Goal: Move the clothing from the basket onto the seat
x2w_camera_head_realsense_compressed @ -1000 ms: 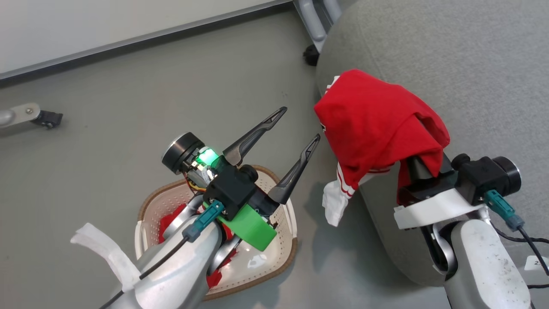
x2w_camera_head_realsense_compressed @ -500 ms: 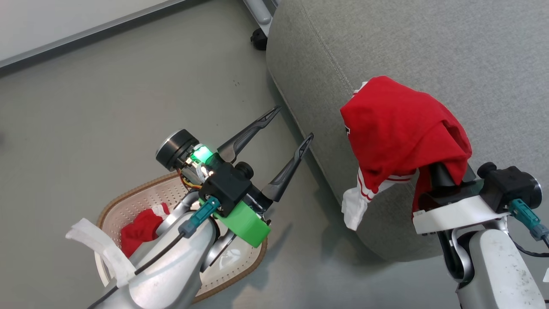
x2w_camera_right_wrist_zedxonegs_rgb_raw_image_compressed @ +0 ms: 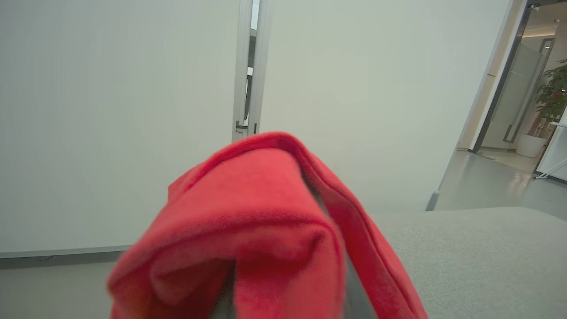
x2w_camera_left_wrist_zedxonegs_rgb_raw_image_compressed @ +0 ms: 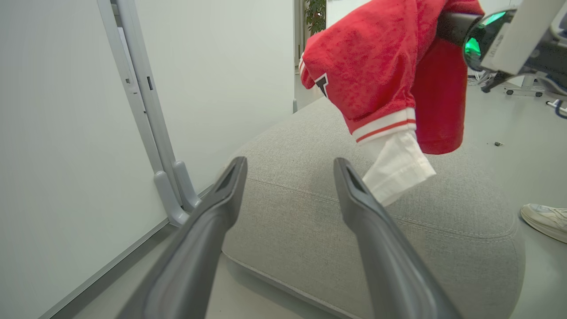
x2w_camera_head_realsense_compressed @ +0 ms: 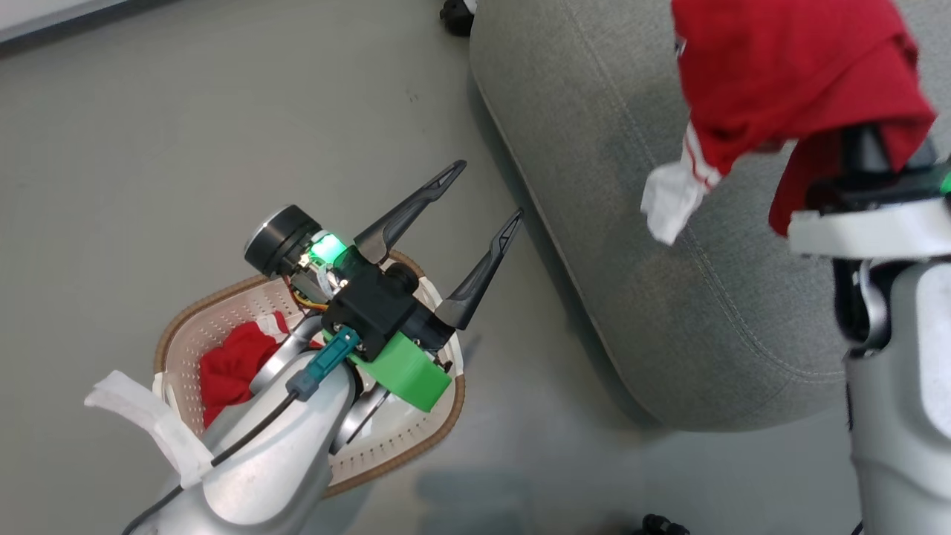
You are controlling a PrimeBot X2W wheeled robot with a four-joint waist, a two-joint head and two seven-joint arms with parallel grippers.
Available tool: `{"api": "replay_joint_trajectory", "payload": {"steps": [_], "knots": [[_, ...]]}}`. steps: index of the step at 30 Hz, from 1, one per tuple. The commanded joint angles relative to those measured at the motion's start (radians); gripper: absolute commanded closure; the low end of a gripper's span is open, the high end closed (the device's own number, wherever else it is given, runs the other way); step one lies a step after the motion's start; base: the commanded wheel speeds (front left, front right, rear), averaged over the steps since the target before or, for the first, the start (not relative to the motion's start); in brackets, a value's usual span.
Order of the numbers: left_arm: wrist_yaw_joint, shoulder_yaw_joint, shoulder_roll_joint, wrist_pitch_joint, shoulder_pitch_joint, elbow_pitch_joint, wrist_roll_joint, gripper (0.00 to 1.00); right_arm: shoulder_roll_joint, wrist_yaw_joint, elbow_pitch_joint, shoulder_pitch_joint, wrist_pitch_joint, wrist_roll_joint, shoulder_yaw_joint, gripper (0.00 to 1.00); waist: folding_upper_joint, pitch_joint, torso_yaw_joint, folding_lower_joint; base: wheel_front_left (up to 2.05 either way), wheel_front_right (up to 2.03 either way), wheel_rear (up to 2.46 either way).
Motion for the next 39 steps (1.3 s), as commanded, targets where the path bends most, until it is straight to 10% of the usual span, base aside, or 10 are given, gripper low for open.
{"api": "replay_joint_trajectory", "payload": {"steps": [1,19,39], "knots": [[-0.002,0.000,0.012,-0.001,-0.023,-0.005,0.012,0.00,-0.019,-0.001,0.003,-0.050,-0.003,-0.010,-0.018,1.00,-0.0001,0.069,0.026,0.0000,0.00,0.00,0.00],[-0.002,-0.028,0.055,0.000,-0.143,-0.044,0.017,0.00,-0.239,-0.001,0.252,-0.559,-0.003,-0.045,-0.227,1.00,-0.0001,0.346,0.103,0.0000,0.00,0.00,0.00],[0.008,-0.025,0.088,0.000,-0.169,-0.061,0.013,0.00,-0.236,-0.001,0.641,-0.519,-0.003,-0.061,-0.290,1.00,-0.0001,0.405,0.108,0.0000,0.00,0.00,0.00]]}}
